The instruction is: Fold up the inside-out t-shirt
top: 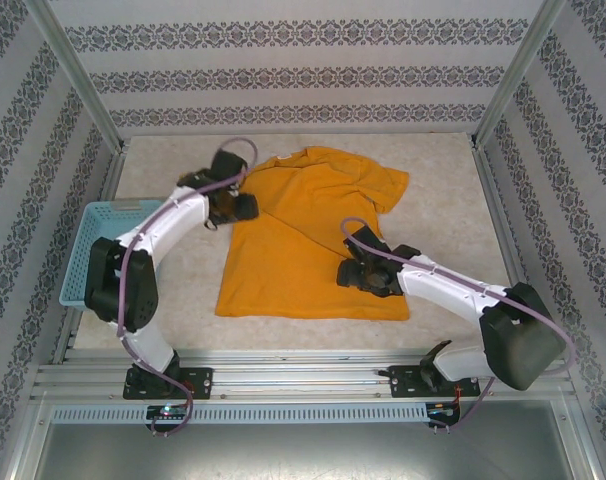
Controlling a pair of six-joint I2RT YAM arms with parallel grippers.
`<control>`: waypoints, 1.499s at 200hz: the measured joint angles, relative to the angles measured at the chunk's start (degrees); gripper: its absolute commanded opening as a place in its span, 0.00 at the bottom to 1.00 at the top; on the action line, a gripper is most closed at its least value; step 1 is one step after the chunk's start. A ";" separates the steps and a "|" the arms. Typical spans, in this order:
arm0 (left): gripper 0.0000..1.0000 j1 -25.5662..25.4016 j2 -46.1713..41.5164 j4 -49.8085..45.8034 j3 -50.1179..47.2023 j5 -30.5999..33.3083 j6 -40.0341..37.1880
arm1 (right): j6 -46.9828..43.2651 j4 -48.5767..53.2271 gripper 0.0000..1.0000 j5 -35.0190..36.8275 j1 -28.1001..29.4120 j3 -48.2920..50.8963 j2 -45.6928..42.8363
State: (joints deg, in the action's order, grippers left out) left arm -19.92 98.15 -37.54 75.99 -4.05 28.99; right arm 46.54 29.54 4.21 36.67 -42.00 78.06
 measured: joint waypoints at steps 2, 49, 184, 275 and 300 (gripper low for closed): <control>0.60 -0.44 -0.07 0.42 -0.79 -0.17 0.11 | 0.09 -0.07 0.73 -0.13 0.13 0.33 0.11; 0.53 -3.89 8.11 6.38 -8.26 -1.97 2.19 | 2.58 -1.99 0.70 -0.79 3.34 0.81 6.51; 0.61 7.76 6.19 10.29 -3.45 -2.62 1.20 | -5.88 -3.87 0.67 -1.66 4.39 -9.68 10.47; 0.62 4.92 1.86 13.84 -17.88 -6.23 1.42 | -6.27 -3.10 0.63 -1.01 10.75 -7.78 14.95; 0.62 4.92 2.25 14.99 -17.84 -6.51 1.49 | -6.29 -2.93 0.60 0.13 10.75 -8.55 15.10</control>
State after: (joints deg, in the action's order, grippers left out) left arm -15.00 100.40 -22.55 58.15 -10.57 30.48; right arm 40.25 26.61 4.34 47.42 -50.54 93.17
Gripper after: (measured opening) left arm 0.615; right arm 0.616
